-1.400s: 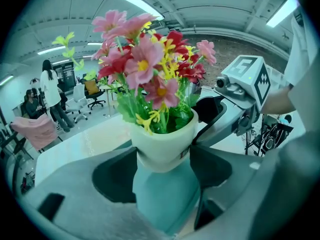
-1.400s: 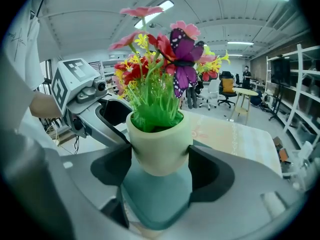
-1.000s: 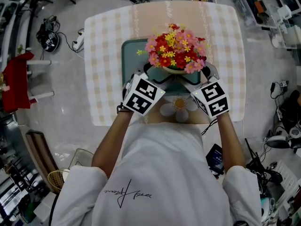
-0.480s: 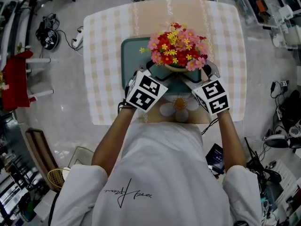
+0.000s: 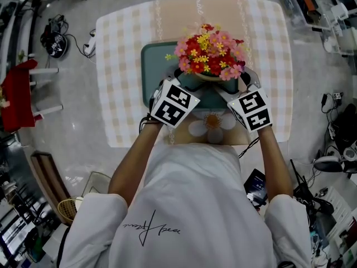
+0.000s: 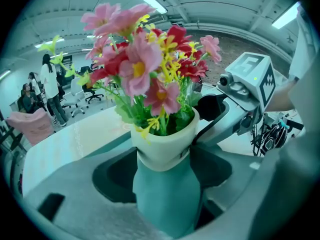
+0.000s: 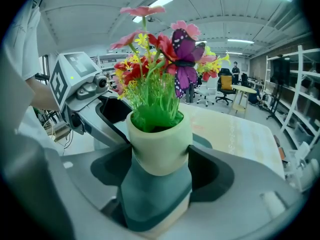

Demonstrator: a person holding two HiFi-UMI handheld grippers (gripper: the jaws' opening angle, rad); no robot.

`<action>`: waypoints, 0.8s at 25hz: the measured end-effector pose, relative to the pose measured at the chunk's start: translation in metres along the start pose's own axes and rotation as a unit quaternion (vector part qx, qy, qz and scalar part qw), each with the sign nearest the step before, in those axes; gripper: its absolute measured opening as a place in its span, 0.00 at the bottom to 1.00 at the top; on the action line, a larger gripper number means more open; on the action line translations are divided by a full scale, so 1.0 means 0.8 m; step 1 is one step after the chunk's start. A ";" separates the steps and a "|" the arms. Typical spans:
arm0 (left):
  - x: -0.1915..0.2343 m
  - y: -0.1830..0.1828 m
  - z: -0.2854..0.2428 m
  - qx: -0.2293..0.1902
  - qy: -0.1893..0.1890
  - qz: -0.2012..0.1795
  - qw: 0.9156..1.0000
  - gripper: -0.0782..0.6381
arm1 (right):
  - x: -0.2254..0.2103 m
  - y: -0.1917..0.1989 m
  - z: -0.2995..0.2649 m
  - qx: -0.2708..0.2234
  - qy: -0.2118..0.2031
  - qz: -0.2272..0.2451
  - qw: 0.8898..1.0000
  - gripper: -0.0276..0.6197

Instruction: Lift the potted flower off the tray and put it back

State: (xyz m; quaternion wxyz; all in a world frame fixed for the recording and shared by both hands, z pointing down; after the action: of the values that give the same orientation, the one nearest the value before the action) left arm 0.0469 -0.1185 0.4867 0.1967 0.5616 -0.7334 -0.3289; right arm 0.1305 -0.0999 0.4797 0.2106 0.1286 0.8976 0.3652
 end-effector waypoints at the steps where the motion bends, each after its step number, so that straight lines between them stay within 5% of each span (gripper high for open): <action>1: 0.000 0.001 -0.001 0.000 0.000 0.000 1.000 0.57 | -0.001 0.000 -0.001 0.000 0.000 0.000 1.000 0.59; 20: 0.010 0.000 -0.020 0.005 -0.011 -0.003 1.000 0.56 | -0.018 -0.001 -0.016 -0.009 -0.007 0.018 1.000 0.59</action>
State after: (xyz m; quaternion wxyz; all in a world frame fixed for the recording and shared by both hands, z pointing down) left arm 0.0547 -0.1301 0.4973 0.1846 0.5612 -0.7352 -0.3325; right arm 0.1369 -0.1138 0.4918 0.2114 0.1452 0.8902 0.3765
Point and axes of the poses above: the fingertips, and each gripper's own axes: z backward along the fingers, x to its left, y out of its underside, the point moved 3 cm from there along z, backward along the fingers, and after that the axes turned 15 degrees about -z, right-handed, at the moved point
